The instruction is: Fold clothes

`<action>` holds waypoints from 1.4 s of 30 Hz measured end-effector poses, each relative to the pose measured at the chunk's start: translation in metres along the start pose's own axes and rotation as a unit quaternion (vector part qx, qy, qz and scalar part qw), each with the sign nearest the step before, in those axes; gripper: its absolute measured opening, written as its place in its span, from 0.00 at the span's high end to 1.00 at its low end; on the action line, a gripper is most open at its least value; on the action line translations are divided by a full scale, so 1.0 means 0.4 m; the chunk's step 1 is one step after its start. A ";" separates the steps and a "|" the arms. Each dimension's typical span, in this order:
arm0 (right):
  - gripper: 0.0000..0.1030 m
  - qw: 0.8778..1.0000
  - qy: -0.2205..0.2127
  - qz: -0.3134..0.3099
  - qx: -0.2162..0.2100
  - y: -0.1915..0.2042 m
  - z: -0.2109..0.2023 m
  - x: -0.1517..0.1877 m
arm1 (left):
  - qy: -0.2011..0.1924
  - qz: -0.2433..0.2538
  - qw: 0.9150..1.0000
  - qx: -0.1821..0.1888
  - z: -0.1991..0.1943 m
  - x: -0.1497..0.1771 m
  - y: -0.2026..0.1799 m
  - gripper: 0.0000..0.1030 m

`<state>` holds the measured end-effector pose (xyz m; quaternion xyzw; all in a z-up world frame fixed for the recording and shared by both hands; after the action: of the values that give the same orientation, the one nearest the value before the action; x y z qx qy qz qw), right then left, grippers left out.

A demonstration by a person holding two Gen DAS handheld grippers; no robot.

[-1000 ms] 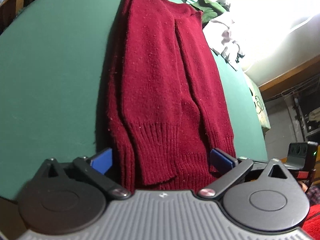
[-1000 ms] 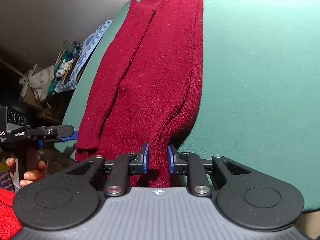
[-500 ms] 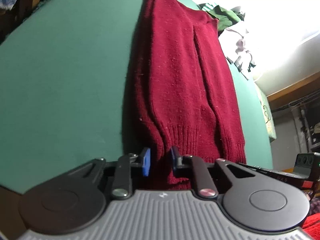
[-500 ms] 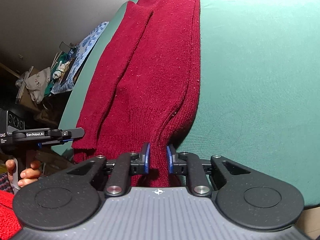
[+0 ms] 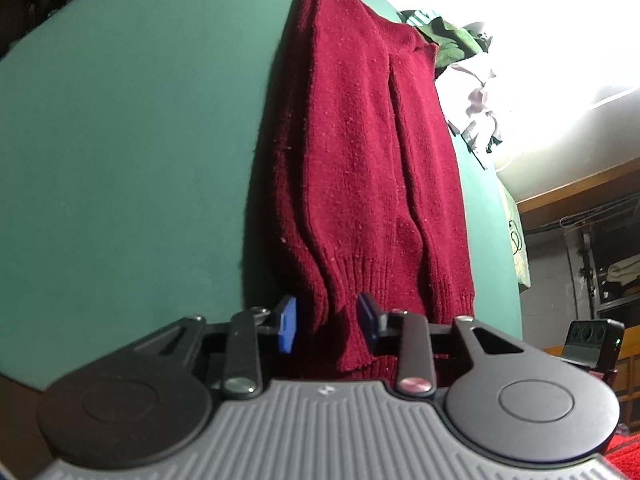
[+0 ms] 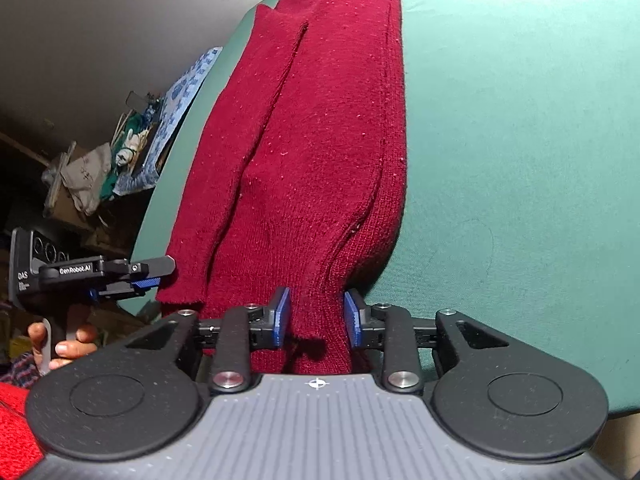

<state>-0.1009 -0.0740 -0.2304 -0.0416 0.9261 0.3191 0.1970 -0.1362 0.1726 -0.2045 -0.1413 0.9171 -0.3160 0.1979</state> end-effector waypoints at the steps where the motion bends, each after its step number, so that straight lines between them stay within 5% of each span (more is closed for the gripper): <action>1: 0.80 1.000 0.002 0.001 0.003 -0.002 0.000 0.000 | -0.002 0.009 1.000 -0.010 0.002 0.002 -0.003 0.73; 3: 0.85 1.000 0.009 0.005 0.007 -0.007 -0.001 -0.001 | -0.004 0.023 0.999 -0.025 0.003 0.004 -0.006 0.87; 8: 0.89 0.999 0.023 0.029 0.000 -0.015 -0.010 -0.008 | -0.003 0.039 0.998 -0.040 -0.005 -0.003 -0.025 0.92; 24: 0.90 0.996 -0.044 0.071 -0.044 -0.004 -0.061 -0.167 | -0.069 0.017 0.997 0.005 -0.075 -0.198 -0.151 0.93; 42: 0.90 0.990 -0.114 0.072 -0.030 -0.040 0.004 -0.398 | -0.093 -0.003 0.996 0.006 0.026 -0.445 -0.152 0.93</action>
<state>0.0492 -0.0932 -0.1785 0.0564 0.8882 0.3624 0.2768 0.0335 0.1892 -0.1246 -0.1718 0.8924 -0.3075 0.2821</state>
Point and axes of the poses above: each gripper's, at about its wrist camera, not at the fingertips, and z roughly the way its jaws point, y to its left, x to its underside, the point moved 10 cm from there along z, roughly the way its jaws point, and after that the axes turned 3 degrees about -z, right-handed, at the moved point
